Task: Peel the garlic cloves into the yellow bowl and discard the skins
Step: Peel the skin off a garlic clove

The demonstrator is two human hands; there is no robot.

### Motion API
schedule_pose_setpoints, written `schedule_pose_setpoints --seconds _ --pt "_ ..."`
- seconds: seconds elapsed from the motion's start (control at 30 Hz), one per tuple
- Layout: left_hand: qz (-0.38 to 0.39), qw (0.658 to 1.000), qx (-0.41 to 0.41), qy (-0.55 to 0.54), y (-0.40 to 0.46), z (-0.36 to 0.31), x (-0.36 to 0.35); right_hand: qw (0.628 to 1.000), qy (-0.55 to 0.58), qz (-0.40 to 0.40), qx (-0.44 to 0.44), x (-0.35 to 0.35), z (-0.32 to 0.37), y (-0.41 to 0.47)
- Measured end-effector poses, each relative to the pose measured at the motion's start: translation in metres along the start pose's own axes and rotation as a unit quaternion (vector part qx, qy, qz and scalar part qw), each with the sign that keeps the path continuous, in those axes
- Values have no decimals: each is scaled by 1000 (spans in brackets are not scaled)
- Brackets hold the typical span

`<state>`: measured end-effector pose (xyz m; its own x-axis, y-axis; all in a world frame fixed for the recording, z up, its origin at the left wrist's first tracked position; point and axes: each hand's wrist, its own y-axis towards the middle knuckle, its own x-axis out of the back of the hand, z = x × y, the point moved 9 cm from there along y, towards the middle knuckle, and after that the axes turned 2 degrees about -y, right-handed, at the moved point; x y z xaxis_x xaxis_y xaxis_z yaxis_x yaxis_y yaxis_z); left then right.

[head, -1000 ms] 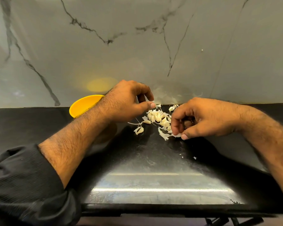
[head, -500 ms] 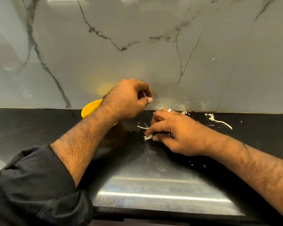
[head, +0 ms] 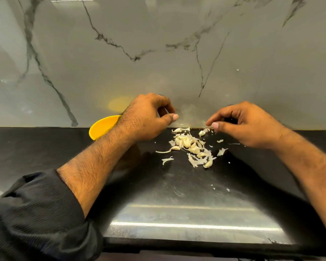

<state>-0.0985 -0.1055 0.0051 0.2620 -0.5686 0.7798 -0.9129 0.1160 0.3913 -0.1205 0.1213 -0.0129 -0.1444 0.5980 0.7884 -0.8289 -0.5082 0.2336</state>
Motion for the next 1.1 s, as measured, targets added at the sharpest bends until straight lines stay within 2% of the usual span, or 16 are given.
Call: schedule_pose_setpoints --seconds 0.17,0.3,0.47,1.1 --pt "26 999 -7 -30 8 -24 -24 996 20 49 -77 -4 -36 -1" --pt "43 999 14 -24 23 -28 -36 993 9 50 -105 -8 -44 2" --pt "63 998 12 -2 20 -21 -47 993 -87 38 -76 -18 -30 7" --pt "68 997 -10 -34 14 -22 -34 978 -176 66 -93 -27 -11 10"
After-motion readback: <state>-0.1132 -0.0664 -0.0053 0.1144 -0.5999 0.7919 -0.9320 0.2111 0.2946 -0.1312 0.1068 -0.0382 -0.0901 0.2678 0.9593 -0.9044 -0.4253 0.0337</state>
